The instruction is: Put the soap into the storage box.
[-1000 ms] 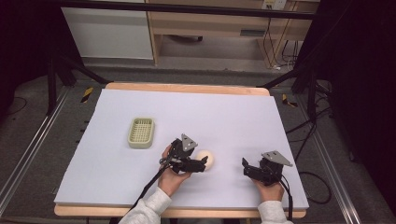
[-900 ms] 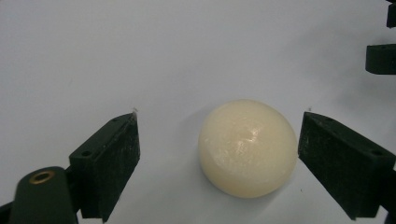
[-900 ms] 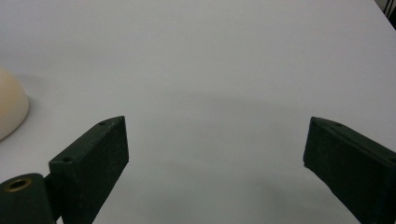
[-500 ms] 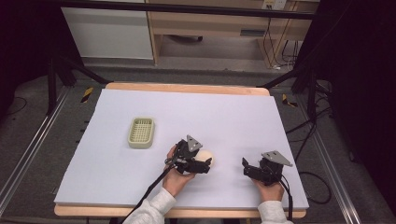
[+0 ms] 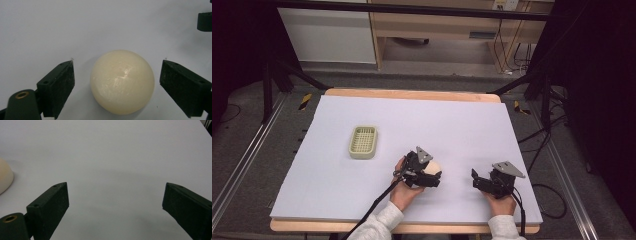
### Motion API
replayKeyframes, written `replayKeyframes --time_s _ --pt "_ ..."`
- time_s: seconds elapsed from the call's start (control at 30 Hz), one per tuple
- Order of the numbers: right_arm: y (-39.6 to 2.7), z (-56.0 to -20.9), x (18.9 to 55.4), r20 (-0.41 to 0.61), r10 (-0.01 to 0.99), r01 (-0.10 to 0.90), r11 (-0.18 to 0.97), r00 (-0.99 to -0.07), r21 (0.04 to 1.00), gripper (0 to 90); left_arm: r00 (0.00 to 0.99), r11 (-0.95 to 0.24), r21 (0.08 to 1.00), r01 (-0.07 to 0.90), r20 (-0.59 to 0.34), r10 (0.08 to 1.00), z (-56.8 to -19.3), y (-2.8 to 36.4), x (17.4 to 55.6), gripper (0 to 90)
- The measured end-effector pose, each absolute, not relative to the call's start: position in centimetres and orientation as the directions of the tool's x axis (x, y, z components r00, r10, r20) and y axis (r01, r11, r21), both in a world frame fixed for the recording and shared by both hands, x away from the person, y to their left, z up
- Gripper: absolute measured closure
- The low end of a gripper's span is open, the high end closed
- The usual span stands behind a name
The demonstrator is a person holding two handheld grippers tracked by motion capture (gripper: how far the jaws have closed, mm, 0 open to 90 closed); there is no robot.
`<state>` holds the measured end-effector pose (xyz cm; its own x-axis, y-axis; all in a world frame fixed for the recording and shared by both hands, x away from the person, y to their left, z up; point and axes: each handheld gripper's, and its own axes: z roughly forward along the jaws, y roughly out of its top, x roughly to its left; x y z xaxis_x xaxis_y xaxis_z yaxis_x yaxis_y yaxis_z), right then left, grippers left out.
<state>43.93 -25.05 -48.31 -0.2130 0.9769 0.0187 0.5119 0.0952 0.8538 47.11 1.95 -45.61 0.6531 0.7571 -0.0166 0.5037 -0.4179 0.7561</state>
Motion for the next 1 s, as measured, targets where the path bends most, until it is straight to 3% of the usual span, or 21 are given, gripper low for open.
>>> replayKeyframes --time_s 1.0 --pt "-25.1 -48.3 43.9 0.021 0.978 0.513 0.092 -0.210 0.854 7.5 0.665 -0.459 0.717 0.525 -0.009 0.747 -47.7 0.9 47.8 20.7"
